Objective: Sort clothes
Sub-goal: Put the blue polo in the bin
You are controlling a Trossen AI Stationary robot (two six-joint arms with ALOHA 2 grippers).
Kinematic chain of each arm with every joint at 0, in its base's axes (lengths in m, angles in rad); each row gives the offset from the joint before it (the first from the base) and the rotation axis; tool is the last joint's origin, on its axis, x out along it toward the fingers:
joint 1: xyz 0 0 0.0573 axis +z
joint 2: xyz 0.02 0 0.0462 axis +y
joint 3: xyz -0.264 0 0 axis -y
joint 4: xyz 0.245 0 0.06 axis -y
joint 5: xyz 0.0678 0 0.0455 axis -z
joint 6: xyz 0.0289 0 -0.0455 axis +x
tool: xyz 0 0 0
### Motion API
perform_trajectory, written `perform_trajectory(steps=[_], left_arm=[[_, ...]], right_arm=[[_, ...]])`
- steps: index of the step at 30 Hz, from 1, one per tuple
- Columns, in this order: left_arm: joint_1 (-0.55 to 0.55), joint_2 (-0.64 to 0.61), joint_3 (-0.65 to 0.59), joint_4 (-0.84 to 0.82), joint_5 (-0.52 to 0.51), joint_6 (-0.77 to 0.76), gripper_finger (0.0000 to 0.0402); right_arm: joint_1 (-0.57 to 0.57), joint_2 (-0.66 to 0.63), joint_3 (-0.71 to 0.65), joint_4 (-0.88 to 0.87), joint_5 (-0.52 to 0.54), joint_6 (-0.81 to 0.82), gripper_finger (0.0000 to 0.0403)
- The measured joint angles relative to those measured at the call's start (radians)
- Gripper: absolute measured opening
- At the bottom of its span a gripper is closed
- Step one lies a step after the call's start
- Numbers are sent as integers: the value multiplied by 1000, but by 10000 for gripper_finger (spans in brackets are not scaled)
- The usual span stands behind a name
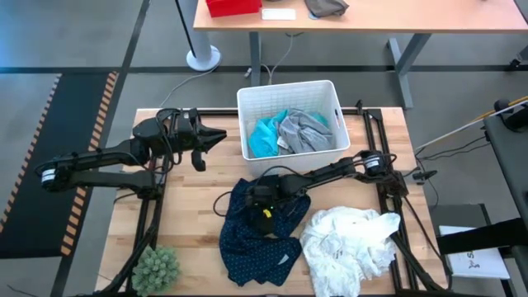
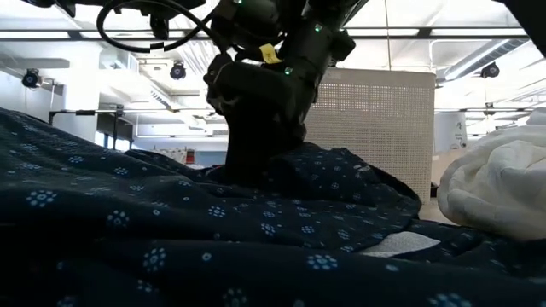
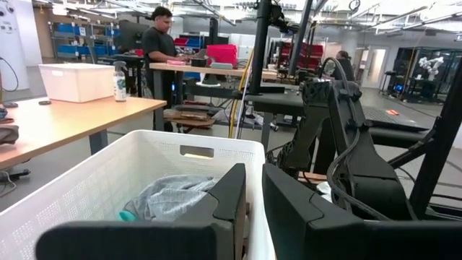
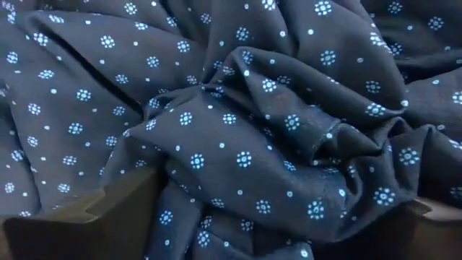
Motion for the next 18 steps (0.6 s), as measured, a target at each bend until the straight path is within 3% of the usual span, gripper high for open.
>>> perform_trajectory(steps=[3, 6, 9, 13, 15, 18], left_arm=[[0, 0, 0, 0, 0, 0, 36], [0, 0, 0, 0, 0, 0, 36], [0, 0, 0, 0, 0, 0, 36], [0, 0, 0, 0, 0, 0, 36], [0, 0, 0, -4, 0, 0, 36], [0, 0, 0, -12, 0, 0, 36]], right_arm=[[-2, 1, -1, 6, 6, -14, 316], [-3, 3, -2, 17, 6, -26, 262], [1, 5, -4, 35, 25, -45, 181], [19, 7, -5, 57, 105, -87, 38], [27, 6, -4, 63, 123, -105, 19], [38, -6, 1, 55, 124, -112, 23]])
